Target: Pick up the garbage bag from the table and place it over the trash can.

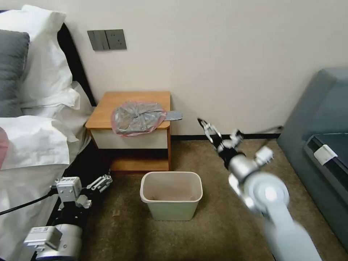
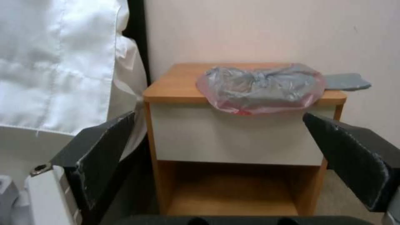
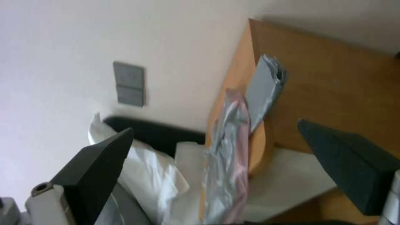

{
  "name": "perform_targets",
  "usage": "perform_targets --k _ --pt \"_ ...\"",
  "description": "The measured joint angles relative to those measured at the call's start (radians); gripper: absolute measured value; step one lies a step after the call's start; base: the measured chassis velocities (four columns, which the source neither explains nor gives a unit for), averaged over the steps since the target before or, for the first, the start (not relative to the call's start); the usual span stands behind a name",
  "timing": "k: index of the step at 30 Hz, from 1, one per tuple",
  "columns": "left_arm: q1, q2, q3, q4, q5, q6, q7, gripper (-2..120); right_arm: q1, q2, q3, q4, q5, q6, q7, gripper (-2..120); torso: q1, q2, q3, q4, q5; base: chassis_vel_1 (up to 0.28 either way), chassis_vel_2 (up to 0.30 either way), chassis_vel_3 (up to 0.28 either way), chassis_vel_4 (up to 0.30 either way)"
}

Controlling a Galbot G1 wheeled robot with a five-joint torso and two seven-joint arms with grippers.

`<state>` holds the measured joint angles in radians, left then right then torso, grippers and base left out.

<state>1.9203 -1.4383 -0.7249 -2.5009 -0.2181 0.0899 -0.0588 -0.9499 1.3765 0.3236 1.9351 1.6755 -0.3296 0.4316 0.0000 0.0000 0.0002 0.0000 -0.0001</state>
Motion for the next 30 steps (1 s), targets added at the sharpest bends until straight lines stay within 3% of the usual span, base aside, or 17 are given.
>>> perform_targets --k 1,5,16,19,30 --pt "0.0 0.0 0.0 0.0 0.0 0.0 0.0 100 0.0 0.0 0.0 0.0 0.0 0.0 0.0 100 0.0 0.0 0.0 0.0 0.0 0.0 0.0 0.0 0.0" --pt "0.003 0.0 -0.007 0.0 0.0 0.0 0.008 100 0.119 0.083 -0.016 -0.206 0.008 -0.017 -0.008 100 0.0 0.0 0.0 0.0001 0.0001 0.0 0.0 0.0 0.0" --pt "0.006 -0.008 -0.007 0.0 0.004 -0.004 0.012 100 0.267 0.18 -0.028 -0.479 -0.108 -0.01 -0.104 100 0.0 0.0 0.0 0.0 0.0 0.0 0.0 0.0 0.0" --pt "0.007 -0.009 -0.007 0.0 0.006 -0.005 0.013 100 0.288 0.194 -0.032 -0.521 -0.131 -0.001 -0.12 95 0.0 0.0 0.0 0.0001 0.0 0.0 0.0 0.0 0.0" --pt "0.009 -0.011 -0.006 0.0 0.012 -0.007 0.02 100 0.273 0.198 -0.04 -0.499 -0.146 0.001 -0.123 52 0.0 0.0 0.0 -0.0001 0.0001 0.0 0.0 0.0 0.0"
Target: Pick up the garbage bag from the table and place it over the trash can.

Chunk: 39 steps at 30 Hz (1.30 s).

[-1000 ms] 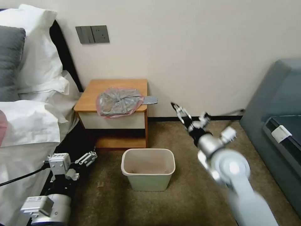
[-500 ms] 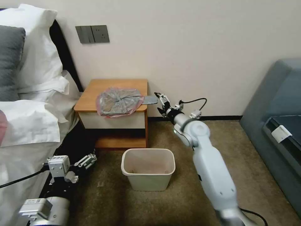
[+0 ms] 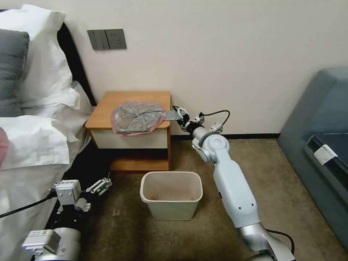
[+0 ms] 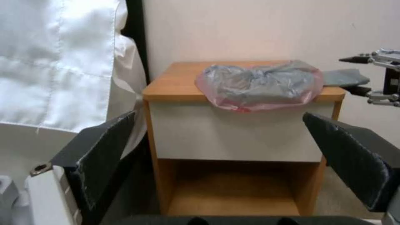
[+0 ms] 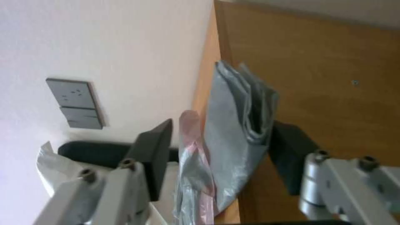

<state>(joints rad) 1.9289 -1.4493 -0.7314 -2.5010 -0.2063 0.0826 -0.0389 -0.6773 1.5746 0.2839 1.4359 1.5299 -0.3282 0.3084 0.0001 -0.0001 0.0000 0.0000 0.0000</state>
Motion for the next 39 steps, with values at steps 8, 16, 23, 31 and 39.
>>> perform_targets --k 8,16,23,31,39 --pt "-0.003 0.002 0.0 0.0 0.002 -0.002 0.005 100 -0.004 -0.007 -0.003 0.019 -0.003 0.0 0.017 22 0.0 0.0 0.0 0.0001 0.0 0.0 0.0 0.0 0.0" --pt "-0.008 0.002 0.003 0.0 0.004 -0.007 0.009 100 -0.063 -0.041 -0.02 0.128 0.004 0.016 0.091 0 0.0 0.0 0.0 0.0002 0.0001 0.0 0.0 0.0 0.0" --pt "-0.02 0.003 0.007 0.0 0.005 -0.017 0.013 100 -0.199 -0.116 -0.05 0.324 0.01 0.033 0.178 0 0.0 0.0 0.0 -0.0001 0.0003 0.0 0.0 0.0 0.0" --pt "-0.048 0.001 0.023 0.016 0.012 -0.021 0.023 100 -0.459 -0.276 -0.068 0.652 0.029 0.041 0.238 0 0.0 0.0 0.0 -0.0001 0.0001 0.0 0.0 0.0 0.0" --pt "-0.063 0.001 0.032 0.031 0.014 -0.022 0.027 100 -0.601 -0.294 -0.102 0.712 -0.038 0.041 0.299 0 0.0 0.0 0.0 0.0 0.0001 0.0 0.0 0.0 0.0"
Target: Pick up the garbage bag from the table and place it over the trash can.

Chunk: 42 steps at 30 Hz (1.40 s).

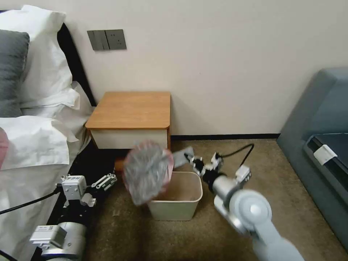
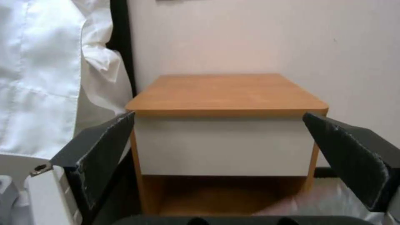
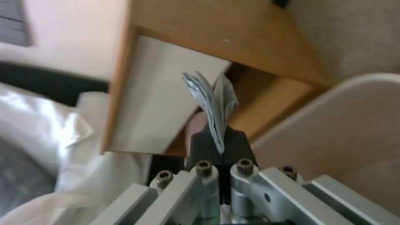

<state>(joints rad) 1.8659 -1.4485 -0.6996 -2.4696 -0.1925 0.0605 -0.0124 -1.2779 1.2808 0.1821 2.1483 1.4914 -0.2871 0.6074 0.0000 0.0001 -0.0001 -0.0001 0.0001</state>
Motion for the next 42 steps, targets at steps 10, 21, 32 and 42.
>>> perform_targets --k 10,21,32,42 --pt "-0.025 -0.006 0.006 0.028 -0.005 -0.007 0.0 100 -0.01 -0.018 -0.015 0.004 0.003 -0.048 0.093 10 0.0 0.0 0.0 0.0001 0.0 0.0 0.0 0.0 0.0" --pt "-0.044 -0.018 0.03 0.062 -0.007 -0.023 0.002 100 0.0 -0.067 -0.019 0.026 -0.02 -0.081 0.254 47 0.0 0.0 0.0 0.0001 0.0 0.0 0.0 0.0 0.0" --pt "-0.054 -0.014 0.084 0.115 0.008 -0.023 0.005 100 -0.014 -0.102 0.069 0.133 0.027 -0.092 0.321 91 0.0 0.0 0.0 0.0001 0.0001 0.0 0.0 0.0 0.0" --pt "-0.076 0.029 0.235 0.206 -0.021 0.031 -0.038 97 -0.027 -0.113 0.166 0.163 -0.13 -0.087 0.238 100 0.0 0.0 0.0 0.0 0.0 0.0 0.0 0.0 0.0"
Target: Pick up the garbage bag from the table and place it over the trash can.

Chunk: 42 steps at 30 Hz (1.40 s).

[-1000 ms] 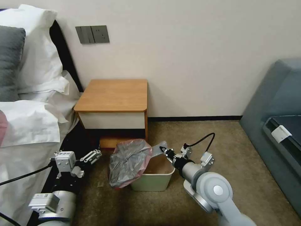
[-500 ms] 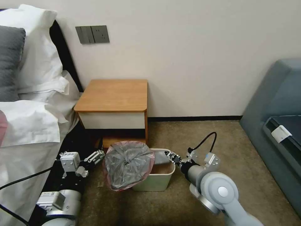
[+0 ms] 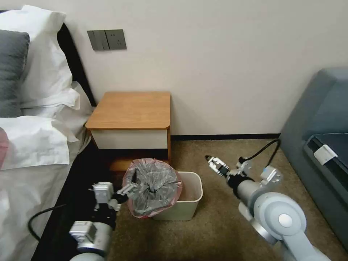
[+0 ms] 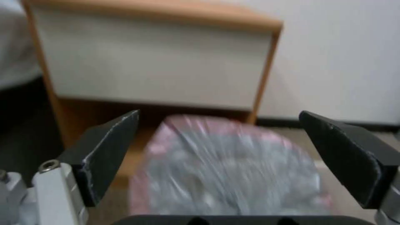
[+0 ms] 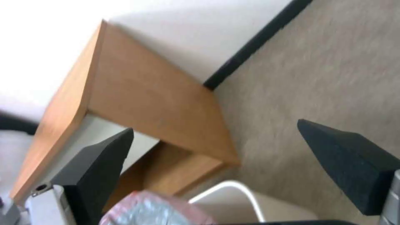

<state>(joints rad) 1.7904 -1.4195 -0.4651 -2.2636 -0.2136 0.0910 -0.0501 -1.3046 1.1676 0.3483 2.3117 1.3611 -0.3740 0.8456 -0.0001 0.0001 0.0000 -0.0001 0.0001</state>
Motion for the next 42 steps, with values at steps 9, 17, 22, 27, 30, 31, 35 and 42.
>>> perform_targets --k 9,17,22,27,30,31,35,42 --pt "-0.049 0.004 0.067 0.094 0.039 0.041 -0.076 80 -0.047 0.013 -0.005 0.015 -0.092 0.024 -0.003 100 0.0 0.0 0.0 0.0 -0.0001 0.0 0.0 0.0 0.0" --pt "-0.077 -0.003 0.077 0.142 0.045 0.079 -0.197 55 -0.065 0.029 -0.02 0.006 -0.135 0.03 -0.002 100 0.0 0.0 0.0 0.0 -0.0001 0.0 0.0 0.0 0.0" --pt "-0.1 -0.002 0.077 0.157 0.036 0.104 -0.2 57 -0.072 0.04 -0.028 0.004 -0.144 0.031 -0.002 100 0.0 0.0 0.0 0.0001 -0.0001 0.0 0.0 0.0 0.0" --pt "-0.134 -0.001 0.085 0.19 0.021 0.127 -0.211 56 -0.08 0.041 -0.027 0.006 -0.153 0.034 -0.003 100 0.0 0.0 0.0 0.0001 -0.0001 0.0 0.0 0.0 0.0" --pt "-0.153 -0.001 0.089 0.207 0.02 0.13 -0.217 56 -0.087 0.04 -0.024 0.008 -0.162 0.04 -0.003 100 0.0 0.0 0.0 0.0001 -0.0001 0.0 0.0 0.0 0.0" --pt "-0.16 -0.002 0.093 0.212 0.019 0.132 -0.218 56 -0.09 0.039 -0.023 0.009 -0.167 0.043 -0.003 100 0.0 0.0 0.0 0.0001 -0.0002 0.0 0.0 0.0 0.0" --pt "-0.181 -0.004 0.107 0.23 0.019 0.139 -0.221 54 -0.101 0.04 -0.02 0.01 -0.18 0.048 -0.003 100 0.0 0.0 0.0 0.0001 -0.0001 0.0 0.0 0.0 0.0" --pt "-0.208 -0.01 0.138 0.253 0.02 0.148 -0.224 54 -0.112 0.043 -0.017 0.012 -0.194 0.058 0.005 100 0.0 0.0 0.0 0.0 -0.0001 0.0 0.0 0.0 0.0"
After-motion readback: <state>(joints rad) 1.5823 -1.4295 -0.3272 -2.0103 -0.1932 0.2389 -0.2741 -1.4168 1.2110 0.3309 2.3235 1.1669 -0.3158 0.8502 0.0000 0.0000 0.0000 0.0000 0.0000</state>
